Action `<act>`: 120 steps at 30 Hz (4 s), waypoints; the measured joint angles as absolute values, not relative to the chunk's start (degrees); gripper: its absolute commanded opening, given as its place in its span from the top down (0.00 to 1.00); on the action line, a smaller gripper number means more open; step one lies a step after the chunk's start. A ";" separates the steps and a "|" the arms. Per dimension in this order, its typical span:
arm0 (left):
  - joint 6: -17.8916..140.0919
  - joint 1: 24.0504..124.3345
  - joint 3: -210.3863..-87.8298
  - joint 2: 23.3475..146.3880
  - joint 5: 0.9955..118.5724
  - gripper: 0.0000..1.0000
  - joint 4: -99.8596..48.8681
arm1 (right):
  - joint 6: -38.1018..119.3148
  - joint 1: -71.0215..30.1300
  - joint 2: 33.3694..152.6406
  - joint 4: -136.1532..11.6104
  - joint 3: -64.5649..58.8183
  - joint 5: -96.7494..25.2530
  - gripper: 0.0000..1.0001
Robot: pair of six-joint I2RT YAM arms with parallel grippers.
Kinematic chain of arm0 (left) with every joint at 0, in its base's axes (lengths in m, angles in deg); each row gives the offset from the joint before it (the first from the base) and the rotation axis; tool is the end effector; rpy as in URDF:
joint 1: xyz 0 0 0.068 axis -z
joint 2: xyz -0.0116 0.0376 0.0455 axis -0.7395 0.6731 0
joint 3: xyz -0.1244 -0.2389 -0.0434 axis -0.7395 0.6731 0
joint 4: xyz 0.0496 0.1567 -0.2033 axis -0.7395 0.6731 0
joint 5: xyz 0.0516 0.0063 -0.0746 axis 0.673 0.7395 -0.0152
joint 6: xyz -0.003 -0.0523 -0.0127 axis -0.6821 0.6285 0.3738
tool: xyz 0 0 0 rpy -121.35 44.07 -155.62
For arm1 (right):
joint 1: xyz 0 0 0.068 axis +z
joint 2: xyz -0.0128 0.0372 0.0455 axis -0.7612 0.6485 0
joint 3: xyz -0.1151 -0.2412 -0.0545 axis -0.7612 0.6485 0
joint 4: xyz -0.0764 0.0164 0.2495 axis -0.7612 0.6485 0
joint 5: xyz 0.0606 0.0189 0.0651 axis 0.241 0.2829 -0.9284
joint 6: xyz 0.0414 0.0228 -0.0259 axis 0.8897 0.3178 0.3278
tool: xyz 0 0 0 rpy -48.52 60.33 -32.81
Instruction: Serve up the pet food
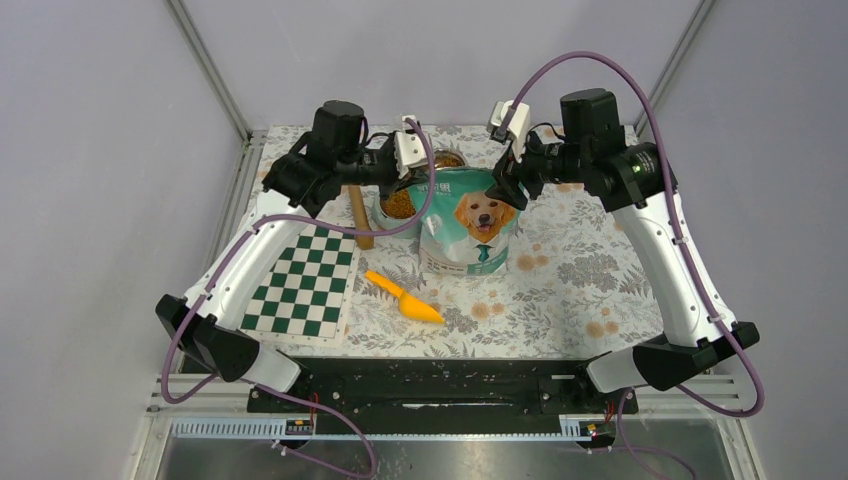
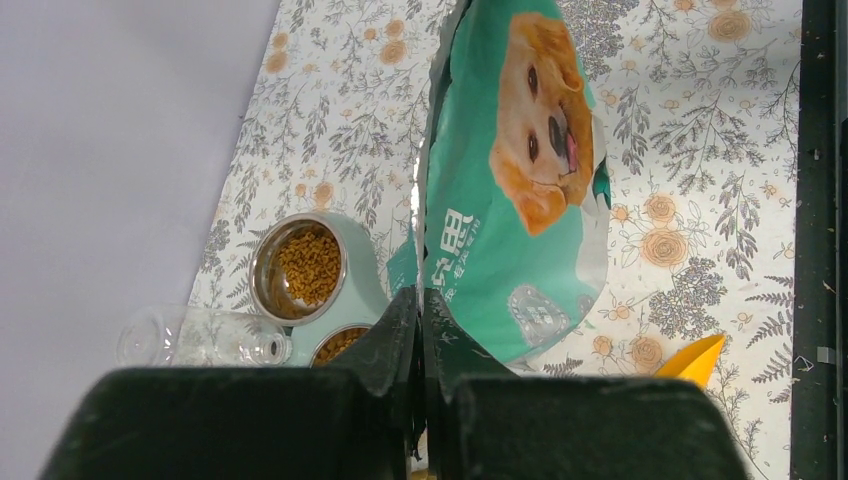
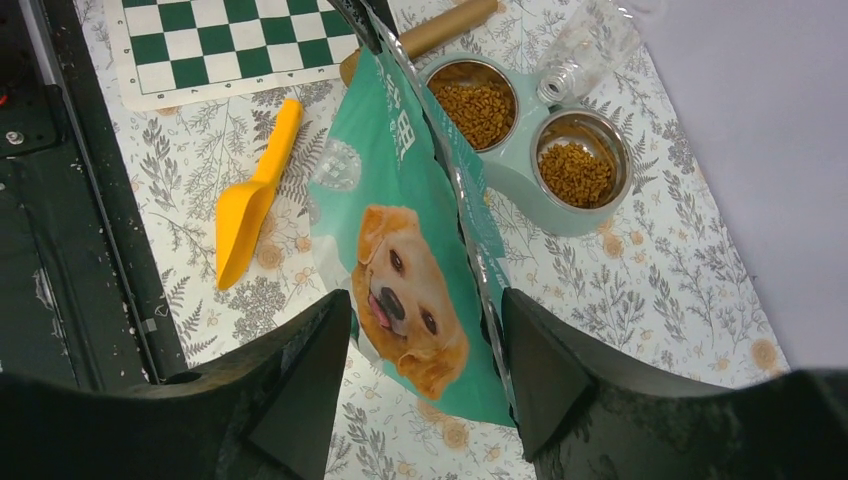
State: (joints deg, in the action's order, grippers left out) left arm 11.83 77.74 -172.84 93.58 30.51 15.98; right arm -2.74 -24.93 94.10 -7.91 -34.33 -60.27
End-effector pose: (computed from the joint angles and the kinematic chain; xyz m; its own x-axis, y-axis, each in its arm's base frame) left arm 0.2584 -0.1746 0.4376 0.2112 0.4378 -0.8739 0.9292 0.1874 0.3185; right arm 0.2386 0.1303 0.4805 0.0938 -0.5113 -0.8542 -0.8910 0.3397 -0.3012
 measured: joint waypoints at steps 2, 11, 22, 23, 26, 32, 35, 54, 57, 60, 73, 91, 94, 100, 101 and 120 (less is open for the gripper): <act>11.83 77.74 -172.84 93.58 30.53 0.99 16.01 | -2.28 -24.93 94.05 -7.91 -34.33 -60.25 0.36; 10.52 77.91 -173.36 93.64 34.83 0.72 18.13 | -1.23 -25.10 92.19 -7.80 -34.31 -59.02 0.35; 8.37 77.89 -177.62 95.37 36.78 1.00 25.08 | -1.23 -25.74 89.05 -7.82 -34.09 -58.61 0.35; 8.37 77.89 -177.86 95.52 36.71 1.00 25.19 | -1.23 -25.74 89.02 -7.82 -33.82 -58.61 0.35; 8.64 77.89 -178.17 95.87 36.54 0.81 25.19 | -1.21 -25.74 88.92 -7.82 -32.95 -58.52 0.35; 10.34 78.19 -178.19 96.38 35.86 0.70 23.37 | -1.19 -25.74 88.67 -7.84 -32.21 -57.56 0.35; 10.98 78.81 -178.34 97.05 35.47 1.00 22.56 | -1.21 -25.74 88.33 -7.84 -31.94 -57.45 0.35; 14.01 84.62 -180.86 102.69 32.25 0.51 15.68 | -0.64 -26.46 86.82 -8.28 -29.56 -55.05 0.35; 13.80 85.67 -180.99 103.44 33.85 0.72 15.44 | -0.45 -26.72 86.23 -8.37 -28.97 -54.48 0.34; 13.07 86.43 -181.29 103.74 35.71 0.79 15.09 | -0.34 -26.92 85.75 -8.52 -28.93 -54.06 0.35; 10.91 87.18 -181.62 103.81 37.70 0.66 14.65 | -0.25 -27.51 83.95 -9.63 -28.01 -52.53 0.34; 11.33 91.88 -186.17 108.27 42.16 1.00 12.51 | -0.18 -33.54 83.25 -10.25 -25.08 -51.31 0.36; 11.63 91.75 -187.07 108.94 42.18 0.83 12.70 | -0.18 -33.96 83.21 -10.86 -24.34 -51.48 0.36; 13.16 91.92 -188.03 109.73 41.85 0.59 11.09 | -0.18 -34.50 83.19 -11.38 -24.01 -51.70 0.36; 13.42 92.03 -188.07 109.88 41.78 0.64 10.63 | -0.18 -34.63 83.17 -11.47 -24.01 -51.70 0.36; 19.19 94.11 -191.74 114.45 38.61 1.00 4.31 | 0.08 -36.51 81.00 -13.92 -20.56 -51.75 0.36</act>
State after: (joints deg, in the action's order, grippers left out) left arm 19.19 94.11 -191.74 114.45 38.61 4.31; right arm 0.08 -36.51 81.00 -13.92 -20.56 -51.75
